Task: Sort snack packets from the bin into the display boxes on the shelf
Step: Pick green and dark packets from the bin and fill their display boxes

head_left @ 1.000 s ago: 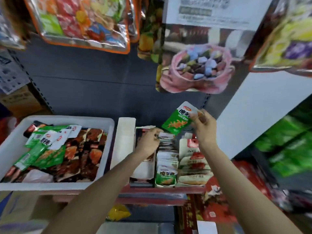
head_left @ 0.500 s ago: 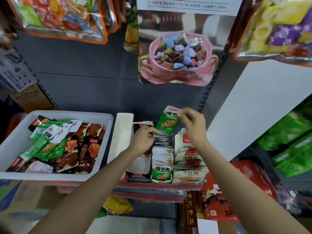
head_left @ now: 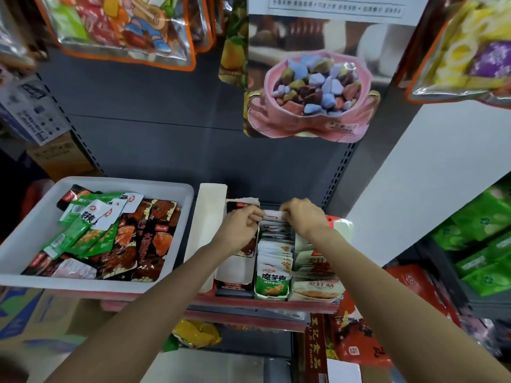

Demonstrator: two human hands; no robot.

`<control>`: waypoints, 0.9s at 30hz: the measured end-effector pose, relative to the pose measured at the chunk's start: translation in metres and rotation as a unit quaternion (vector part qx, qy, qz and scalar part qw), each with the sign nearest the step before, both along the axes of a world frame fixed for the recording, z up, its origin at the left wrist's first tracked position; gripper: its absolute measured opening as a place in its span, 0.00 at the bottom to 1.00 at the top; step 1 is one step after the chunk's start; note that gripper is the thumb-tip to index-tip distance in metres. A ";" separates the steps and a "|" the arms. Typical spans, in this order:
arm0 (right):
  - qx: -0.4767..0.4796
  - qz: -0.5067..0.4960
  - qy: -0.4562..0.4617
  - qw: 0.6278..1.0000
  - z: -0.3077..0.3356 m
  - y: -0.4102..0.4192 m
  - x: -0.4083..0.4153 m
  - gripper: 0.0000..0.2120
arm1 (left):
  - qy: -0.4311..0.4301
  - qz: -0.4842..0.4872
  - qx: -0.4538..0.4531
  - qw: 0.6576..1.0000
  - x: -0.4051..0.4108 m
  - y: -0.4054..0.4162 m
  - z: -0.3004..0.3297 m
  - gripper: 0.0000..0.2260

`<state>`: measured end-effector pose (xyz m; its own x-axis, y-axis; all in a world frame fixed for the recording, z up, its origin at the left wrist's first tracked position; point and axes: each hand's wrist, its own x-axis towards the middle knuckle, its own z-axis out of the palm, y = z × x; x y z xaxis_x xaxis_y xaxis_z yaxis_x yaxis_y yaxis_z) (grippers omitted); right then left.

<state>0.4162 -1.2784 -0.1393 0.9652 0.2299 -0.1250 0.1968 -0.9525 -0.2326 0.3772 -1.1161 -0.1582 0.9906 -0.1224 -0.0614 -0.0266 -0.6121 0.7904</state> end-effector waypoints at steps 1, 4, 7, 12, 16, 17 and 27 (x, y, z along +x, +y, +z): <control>0.006 -0.001 0.009 1.000 0.001 0.001 0.001 0.12 | -0.002 0.000 -0.002 1.000 -0.001 0.001 0.001 0.15; 0.062 0.006 -0.006 0.998 0.006 0.010 0.000 0.12 | -0.022 0.020 -0.005 1.000 -0.003 0.010 0.005 0.14; 0.132 0.054 -0.046 0.989 0.010 0.039 -0.009 0.12 | -0.055 0.054 -0.010 0.997 -0.008 0.034 0.007 0.12; 0.196 0.108 0.003 0.975 -0.004 0.122 -0.020 0.14 | -0.126 0.126 0.106 0.978 -0.029 0.116 0.003 0.09; 0.216 0.125 0.025 0.968 -0.019 0.198 -0.030 0.20 | -0.112 0.190 0.221 0.950 -0.044 0.201 -0.004 0.10; 0.218 0.128 0.037 0.967 -0.024 0.219 -0.032 0.22 | -0.096 0.206 0.226 0.947 -0.045 0.222 -0.007 0.11; 0.064 0.169 0.133 0.974 -0.067 0.358 -0.026 0.39 | 0.096 0.177 0.180 0.963 -0.029 0.372 -0.065 0.29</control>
<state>0.3898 -0.9208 -0.2066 0.7688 0.5595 -0.3096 0.4107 -0.8032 -0.4316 0.3487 -0.7443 -0.2235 0.9330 0.2832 -0.2223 0.3583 -0.7911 0.4957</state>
